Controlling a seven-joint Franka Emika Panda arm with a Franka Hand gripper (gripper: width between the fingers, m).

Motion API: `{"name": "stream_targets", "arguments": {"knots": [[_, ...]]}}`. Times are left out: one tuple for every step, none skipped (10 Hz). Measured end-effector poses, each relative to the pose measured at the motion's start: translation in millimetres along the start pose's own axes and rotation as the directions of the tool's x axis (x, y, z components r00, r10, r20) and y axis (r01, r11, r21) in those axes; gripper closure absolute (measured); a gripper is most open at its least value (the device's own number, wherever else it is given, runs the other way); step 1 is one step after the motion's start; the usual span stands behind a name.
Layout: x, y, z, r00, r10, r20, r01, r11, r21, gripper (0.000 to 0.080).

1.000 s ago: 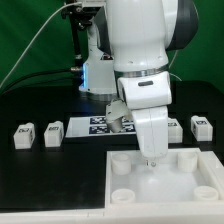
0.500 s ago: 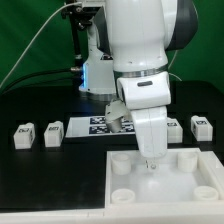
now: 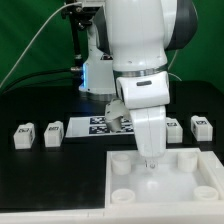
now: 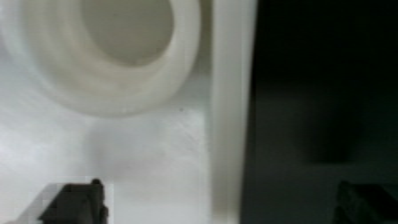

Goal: Assemble one leg

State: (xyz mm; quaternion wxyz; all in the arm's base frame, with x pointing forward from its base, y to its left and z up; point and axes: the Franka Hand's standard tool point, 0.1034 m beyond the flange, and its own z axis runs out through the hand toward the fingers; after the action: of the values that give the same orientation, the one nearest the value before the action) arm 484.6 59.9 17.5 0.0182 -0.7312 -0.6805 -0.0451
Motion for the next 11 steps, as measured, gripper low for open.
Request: {"name": "stream_targets", "arguments": {"knots": [[4.1,-5.2,-7.5,0.999,0.037,0.004,-0.037,0.999,-0.004,0.0151],[9.7,-10.4,-14.1,0.998,0.060,0.005,-0.060,0.998,-0.008,0.0151],[17.7,-15.8,-21.0,0.994,0.111,0.005,-0.111,0.994,-0.014,0.0151],[31.5,-19.0,-26.9,0.983,0.181,0.004,-0.181,0.983,-0.016,0.0151],[47.4,-20.0,-30.2,0.980,0.200,0.001,-0.200,0.980,-0.015,0.0151],[59.6,-24.2,-28.9,0.973,0.229,-0.003,-0.229,0.973,-0.013,0.0151],[72.9,-30.8,-29.2,0.929,0.370,-0.009,-0.370,0.929,-0.011,0.0151],[83.2,-41.2,-30.6,0.894,0.448,-0.010,-0.448,0.894,-0.010,0.0151],[92.8,-43.1,-35.4,0.820,0.572,-0.018,-0.572,0.820,-0.014,0.0151],[98.8,-43.8,-36.9,0.763,0.646,-0.023,-0.646,0.763,-0.013,0.0151],[96.8,-44.2,-35.2,0.729,0.684,-0.022,-0.684,0.729,-0.008,0.0151]]}}
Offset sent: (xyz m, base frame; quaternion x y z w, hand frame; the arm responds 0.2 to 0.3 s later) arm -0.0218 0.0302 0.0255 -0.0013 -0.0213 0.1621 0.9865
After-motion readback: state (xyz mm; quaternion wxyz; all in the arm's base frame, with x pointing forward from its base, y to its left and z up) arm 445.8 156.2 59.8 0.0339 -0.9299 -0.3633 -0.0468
